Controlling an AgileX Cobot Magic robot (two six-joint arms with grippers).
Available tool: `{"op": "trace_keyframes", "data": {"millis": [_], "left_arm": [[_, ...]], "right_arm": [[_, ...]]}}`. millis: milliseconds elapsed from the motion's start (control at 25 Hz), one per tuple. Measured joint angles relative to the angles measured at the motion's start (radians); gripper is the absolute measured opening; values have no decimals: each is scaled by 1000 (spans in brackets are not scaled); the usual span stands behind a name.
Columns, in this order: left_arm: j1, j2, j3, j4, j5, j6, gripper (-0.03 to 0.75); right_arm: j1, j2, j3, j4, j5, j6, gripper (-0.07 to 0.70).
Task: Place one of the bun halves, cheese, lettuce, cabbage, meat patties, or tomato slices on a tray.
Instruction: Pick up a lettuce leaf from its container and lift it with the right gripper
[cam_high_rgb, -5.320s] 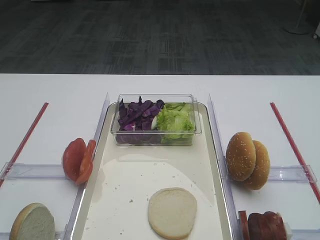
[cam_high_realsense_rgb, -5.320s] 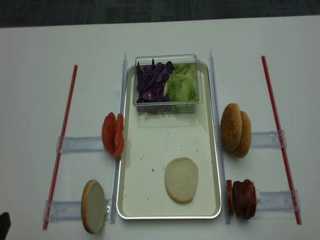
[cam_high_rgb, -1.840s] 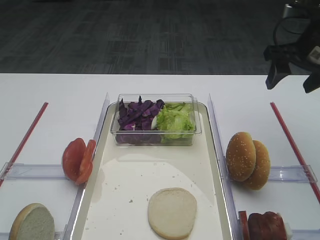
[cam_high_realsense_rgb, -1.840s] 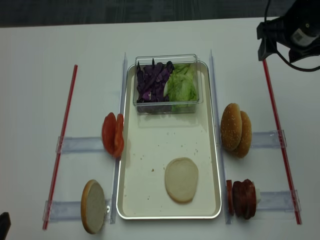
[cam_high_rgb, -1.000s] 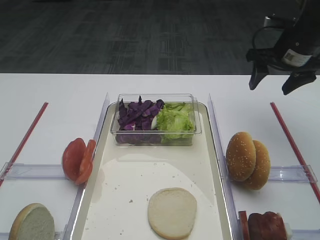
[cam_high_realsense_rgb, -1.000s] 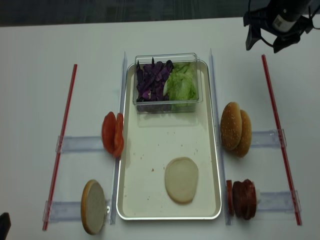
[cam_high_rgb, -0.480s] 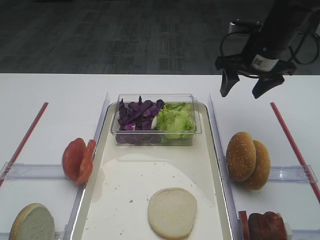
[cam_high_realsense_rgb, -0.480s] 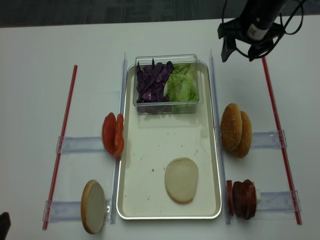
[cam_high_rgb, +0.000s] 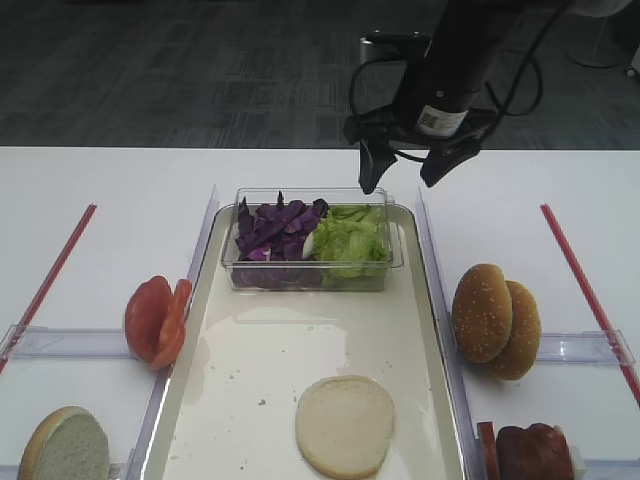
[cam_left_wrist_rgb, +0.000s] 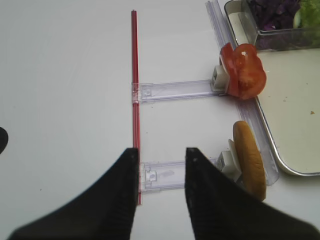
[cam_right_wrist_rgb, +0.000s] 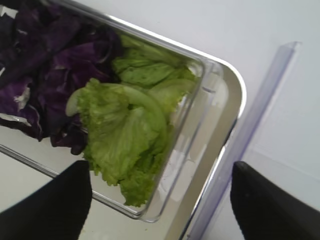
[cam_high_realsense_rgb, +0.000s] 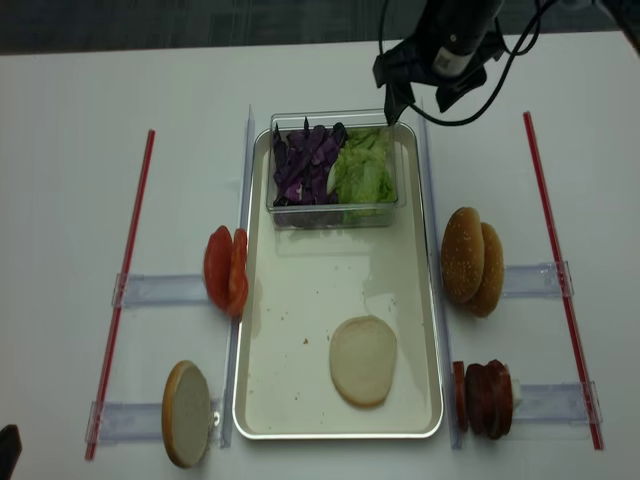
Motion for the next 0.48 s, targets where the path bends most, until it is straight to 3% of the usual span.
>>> {"op": "trace_keyframes", "data": {"millis": [200,480], "left_arm": [[0,0,0,0,0,0,223],[0,0,0,0,0,0,223]], "right_arm": [[86,49,-53,0,28,-23,589],[139,77,-62,-2,36,-25,589]]}}
